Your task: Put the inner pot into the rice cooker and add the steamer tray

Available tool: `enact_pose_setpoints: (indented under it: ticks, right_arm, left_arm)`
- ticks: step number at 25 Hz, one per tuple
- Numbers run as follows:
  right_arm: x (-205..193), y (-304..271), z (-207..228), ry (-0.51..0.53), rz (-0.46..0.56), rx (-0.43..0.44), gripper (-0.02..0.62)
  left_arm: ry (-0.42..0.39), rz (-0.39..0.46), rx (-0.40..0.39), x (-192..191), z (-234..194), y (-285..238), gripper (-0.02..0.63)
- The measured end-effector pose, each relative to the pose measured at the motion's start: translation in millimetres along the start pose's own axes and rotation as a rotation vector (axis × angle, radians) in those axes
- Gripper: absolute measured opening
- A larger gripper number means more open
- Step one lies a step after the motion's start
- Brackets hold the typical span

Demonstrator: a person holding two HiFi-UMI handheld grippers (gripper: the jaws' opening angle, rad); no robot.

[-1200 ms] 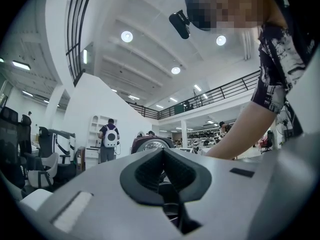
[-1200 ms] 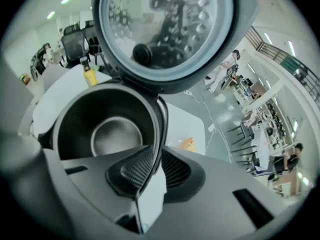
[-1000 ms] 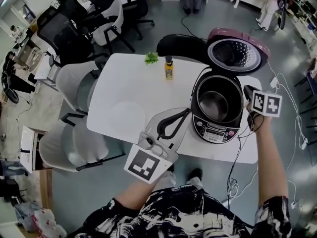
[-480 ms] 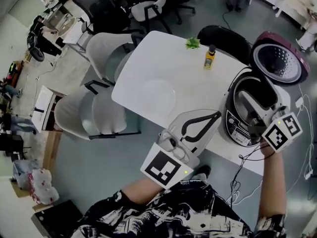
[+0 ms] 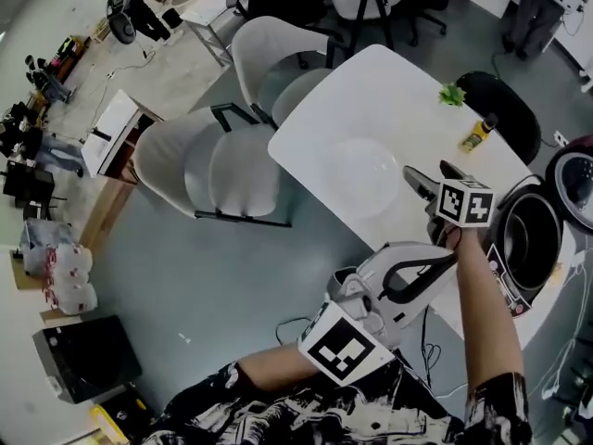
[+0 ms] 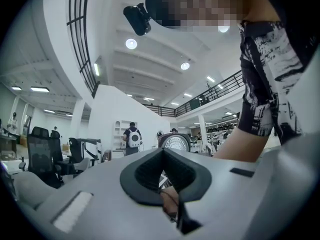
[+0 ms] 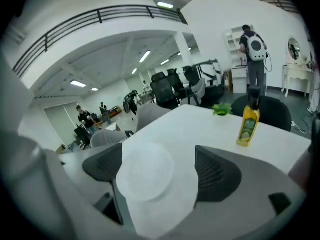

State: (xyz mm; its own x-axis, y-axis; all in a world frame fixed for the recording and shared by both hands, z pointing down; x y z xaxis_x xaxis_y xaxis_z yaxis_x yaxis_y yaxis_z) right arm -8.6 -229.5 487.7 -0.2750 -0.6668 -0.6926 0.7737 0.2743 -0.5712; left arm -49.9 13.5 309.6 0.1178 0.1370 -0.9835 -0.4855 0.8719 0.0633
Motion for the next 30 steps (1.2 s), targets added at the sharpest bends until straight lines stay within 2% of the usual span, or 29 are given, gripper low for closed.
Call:
enact_pose_setpoints:
  ticks: [7,14,16,19,22,25,26,27,30]
  right_arm:
    - [-52,-93,12,-0.055,-0.237,-0.123,0.433]
    - [-85,-130,29,-0.168,-0.359,-0.214,0.42]
    - [-90,-138,30,-0.197,-0.381,-0.239,0.38]
    - [-94,-142,29,-0.221,-0.411,-0.275,0.254]
    - [-97,-142,31,-0.231,-0.43,-0.313,0.229]
    - [-95,-136,35,-0.249,-0.434,-0.345,0.156]
    - [-94,-135,36,-0.259,-0.442,-0.352,0.116]
    - [-94,-134,37,-0.269,-0.45,-0.36,0.026]
    - [-96,-134,40,-0.293,-0.473,-0.378,0.01]
  left_arm:
    - [0.023,-0.005,0.024,-20,-16,25,0.005]
    - [0.028,-0.031,0.041,-41,-38,30,0.005]
    - [0.031,-0.036,0.046,-46,-44,31,0.005]
    - [0.036,-0.04,0.048,-48,-49,32,0.005]
    - [0.042,-0.043,0.044,-48,-51,30,0.005]
    - [0.048,-0.045,0.038,-46,-52,28,0.005]
    - [0.05,-0.047,0.036,-46,-53,28,0.005]
    - [0.051,-0.049,0.035,-47,-54,27,0.005]
    - [0.055,-0.053,0.035,-52,-56,24,0.005]
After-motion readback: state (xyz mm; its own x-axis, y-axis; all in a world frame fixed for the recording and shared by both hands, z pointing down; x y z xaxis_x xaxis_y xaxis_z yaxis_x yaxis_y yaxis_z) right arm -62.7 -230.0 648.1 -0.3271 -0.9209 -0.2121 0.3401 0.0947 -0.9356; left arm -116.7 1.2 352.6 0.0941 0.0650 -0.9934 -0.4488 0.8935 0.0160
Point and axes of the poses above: the fingertips, and each gripper's own axes: y backward along the fingers, z to its right, x out of its top, the point moved 10 cm from there along y, backward along the fingers, and after that the axes turned 7 degrees about -y, right-handed, at the moved point
